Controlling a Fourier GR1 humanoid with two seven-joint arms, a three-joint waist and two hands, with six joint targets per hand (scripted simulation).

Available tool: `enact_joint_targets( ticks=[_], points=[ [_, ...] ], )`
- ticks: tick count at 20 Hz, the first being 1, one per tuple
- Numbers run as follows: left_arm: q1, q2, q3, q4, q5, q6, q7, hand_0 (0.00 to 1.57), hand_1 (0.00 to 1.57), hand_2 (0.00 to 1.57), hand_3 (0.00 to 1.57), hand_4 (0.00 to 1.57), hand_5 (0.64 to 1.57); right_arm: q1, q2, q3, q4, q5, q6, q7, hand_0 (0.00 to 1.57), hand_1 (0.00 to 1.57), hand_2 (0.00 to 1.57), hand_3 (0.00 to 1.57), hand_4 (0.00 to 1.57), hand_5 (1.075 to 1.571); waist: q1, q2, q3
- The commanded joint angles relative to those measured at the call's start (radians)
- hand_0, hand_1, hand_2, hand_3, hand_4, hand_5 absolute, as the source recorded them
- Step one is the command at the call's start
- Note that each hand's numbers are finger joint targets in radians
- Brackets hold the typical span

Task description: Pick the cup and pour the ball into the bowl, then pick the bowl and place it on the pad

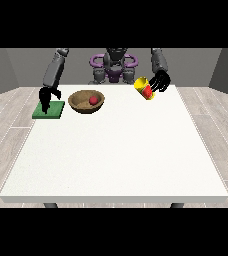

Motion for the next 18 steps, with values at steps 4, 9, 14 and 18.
enact_joint_targets(
  ticks=[4,9,14,18],
  points=[
    [0.006,0.009,0.193,0.004,0.445,-0.132,-0.326,0.97,0.97,0.92,0.57,1.21,1.545,-0.026,0.000,-0.035,-0.031,-0.045,0.000,-0.012,0.00,0.00,0.41,0.27,0.66,1.552,0.054,0.115,0.0041],
    [0.031,0.023,0.234,0.149,0.556,-0.296,-0.406,0.00,0.00,0.00,0.00,0.00,0.647,-0.075,-0.007,-0.040,-0.096,-0.073,0.004,0.013,0.00,0.00,0.00,0.00,0.00,1.564,0.009,0.200,0.0067],
    [-0.002,0.012,0.269,0.212,0.570,-0.274,-0.427,0.00,0.00,0.00,0.00,0.00,0.654,-0.128,0.091,0.032,-0.116,-0.027,-0.092,0.066,0.00,0.00,0.00,0.00,0.00,1.571,-0.033,0.155,0.0086],
    [-0.041,0.031,0.272,0.181,0.588,-0.311,-0.374,0.00,0.00,0.00,0.00,0.00,0.674,-0.164,0.141,0.033,-0.066,-0.041,-0.102,0.089,0.00,0.00,0.00,0.00,0.00,1.568,-0.039,0.145,0.0098]
  ],
)
